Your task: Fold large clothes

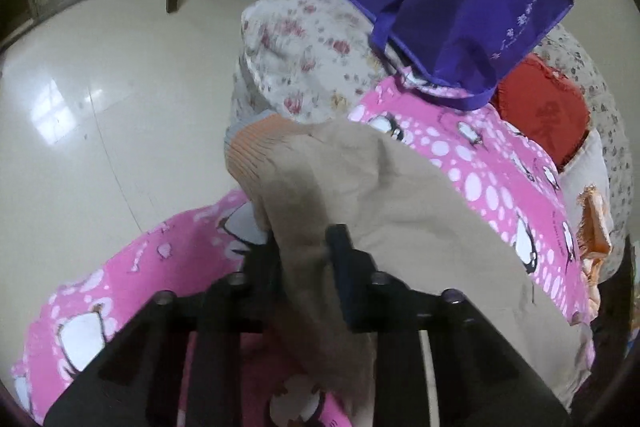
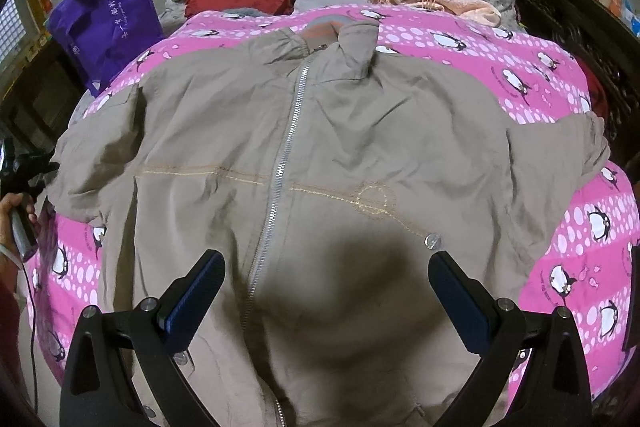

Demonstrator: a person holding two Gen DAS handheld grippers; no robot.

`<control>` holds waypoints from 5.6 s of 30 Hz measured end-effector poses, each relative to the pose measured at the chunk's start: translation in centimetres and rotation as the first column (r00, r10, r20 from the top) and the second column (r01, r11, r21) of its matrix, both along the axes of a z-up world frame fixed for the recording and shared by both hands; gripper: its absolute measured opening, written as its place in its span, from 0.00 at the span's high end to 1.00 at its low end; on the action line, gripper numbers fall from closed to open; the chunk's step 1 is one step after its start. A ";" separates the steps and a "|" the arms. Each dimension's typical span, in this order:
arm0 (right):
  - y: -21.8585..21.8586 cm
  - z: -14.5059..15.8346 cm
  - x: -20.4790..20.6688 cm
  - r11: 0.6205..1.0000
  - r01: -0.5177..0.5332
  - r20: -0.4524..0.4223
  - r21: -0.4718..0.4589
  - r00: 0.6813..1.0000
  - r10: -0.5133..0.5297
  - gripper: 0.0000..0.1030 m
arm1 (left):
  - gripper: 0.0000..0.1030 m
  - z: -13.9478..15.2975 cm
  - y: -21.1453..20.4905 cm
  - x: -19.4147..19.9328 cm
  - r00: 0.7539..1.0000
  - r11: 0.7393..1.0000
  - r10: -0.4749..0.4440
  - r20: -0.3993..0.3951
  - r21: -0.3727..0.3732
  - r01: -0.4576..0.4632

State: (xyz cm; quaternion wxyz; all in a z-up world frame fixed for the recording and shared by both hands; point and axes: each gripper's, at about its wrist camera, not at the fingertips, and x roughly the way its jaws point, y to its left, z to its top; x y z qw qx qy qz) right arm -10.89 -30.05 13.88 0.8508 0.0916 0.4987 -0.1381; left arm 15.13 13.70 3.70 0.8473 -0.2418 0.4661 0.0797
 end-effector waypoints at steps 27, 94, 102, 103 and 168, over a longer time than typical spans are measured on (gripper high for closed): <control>-7.3 2.8 -5.7 0.986 0.155 0.116 0.063 0.980 -0.162 0.01 | 0.87 8.3 -39.6 -19.7 0.509 0.524 -0.846 0.161 0.070 0.849; 14.1 -1.2 23.6 0.776 -0.613 0.191 0.149 0.788 0.586 0.99 | 0.28 1.2 -18.6 -17.5 0.803 0.802 -0.594 -0.053 0.046 0.596; 13.2 -3.4 23.9 0.797 -0.533 0.151 0.282 0.846 0.512 0.74 | 0.28 3.0 -17.0 -16.9 0.814 0.811 -0.579 -0.049 0.069 0.581; 12.6 -2.6 22.8 0.795 -0.528 0.151 0.297 0.848 0.507 0.55 | 0.28 3.7 -17.1 -17.0 0.816 0.810 -0.576 -0.035 0.110 0.576; -7.1 -2.0 -17.5 0.976 -0.131 -0.093 0.173 0.985 0.149 0.23 | 0.20 5.6 -13.4 -26.8 0.732 0.741 -0.671 -0.118 -0.070 0.668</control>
